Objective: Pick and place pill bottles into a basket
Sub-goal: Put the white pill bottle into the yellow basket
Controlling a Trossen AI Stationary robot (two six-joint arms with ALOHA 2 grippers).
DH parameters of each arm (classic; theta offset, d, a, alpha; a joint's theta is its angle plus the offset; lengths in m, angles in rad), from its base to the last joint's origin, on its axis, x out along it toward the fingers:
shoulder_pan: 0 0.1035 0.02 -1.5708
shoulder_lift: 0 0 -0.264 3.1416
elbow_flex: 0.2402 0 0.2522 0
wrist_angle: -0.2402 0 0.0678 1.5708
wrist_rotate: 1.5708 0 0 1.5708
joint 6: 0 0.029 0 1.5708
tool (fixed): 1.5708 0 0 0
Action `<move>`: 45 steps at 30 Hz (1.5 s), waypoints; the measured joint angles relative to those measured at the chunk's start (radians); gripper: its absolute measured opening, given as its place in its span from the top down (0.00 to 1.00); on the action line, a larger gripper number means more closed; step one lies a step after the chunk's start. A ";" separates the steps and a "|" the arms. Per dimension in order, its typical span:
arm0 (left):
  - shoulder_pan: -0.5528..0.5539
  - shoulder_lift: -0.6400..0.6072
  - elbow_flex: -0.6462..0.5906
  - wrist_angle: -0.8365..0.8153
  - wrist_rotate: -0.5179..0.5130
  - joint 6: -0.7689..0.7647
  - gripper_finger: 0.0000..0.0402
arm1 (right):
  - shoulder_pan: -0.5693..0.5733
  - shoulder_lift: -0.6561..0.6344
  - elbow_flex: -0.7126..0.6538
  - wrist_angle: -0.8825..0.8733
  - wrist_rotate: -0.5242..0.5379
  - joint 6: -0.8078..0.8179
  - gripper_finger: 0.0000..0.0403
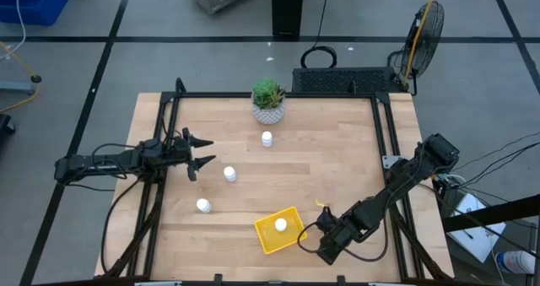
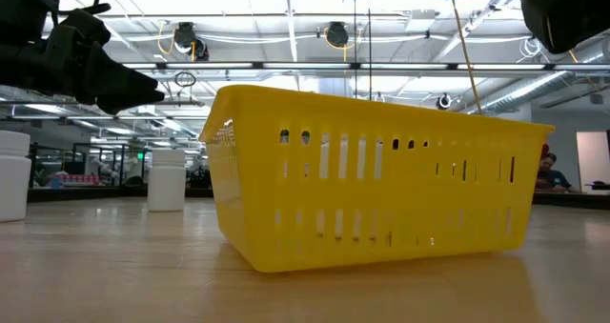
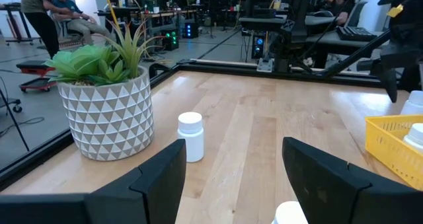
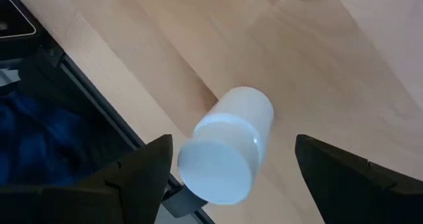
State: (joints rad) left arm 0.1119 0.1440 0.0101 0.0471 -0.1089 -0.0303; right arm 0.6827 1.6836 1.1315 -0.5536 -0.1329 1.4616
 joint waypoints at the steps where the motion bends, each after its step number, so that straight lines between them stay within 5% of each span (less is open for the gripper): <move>1: 0.000 0.000 0.000 0.000 0.000 0.000 0.37 | 0.000 0.000 -0.006 0.017 0.000 0.005 0.23; 11: 0.000 0.000 0.000 0.000 0.000 0.000 0.37 | 0.000 0.000 -0.033 0.058 -0.027 0.014 0.28; 20: 0.000 0.000 0.000 0.002 -0.016 0.000 0.37 | 0.000 -0.005 -0.031 0.068 0.004 -0.094 0.64; 35: 0.000 0.000 0.000 0.002 -0.028 0.000 0.37 | -0.002 -0.010 -0.034 0.105 0.226 -0.364 0.64; 45: 0.000 0.000 0.000 0.000 -0.032 0.000 0.37 | -0.003 -0.150 -0.035 0.147 0.409 -0.503 0.64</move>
State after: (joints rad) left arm 0.1118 0.1440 0.0105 0.0471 -0.1410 -0.0307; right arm 0.6800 1.5336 1.0969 -0.4069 0.2756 0.9588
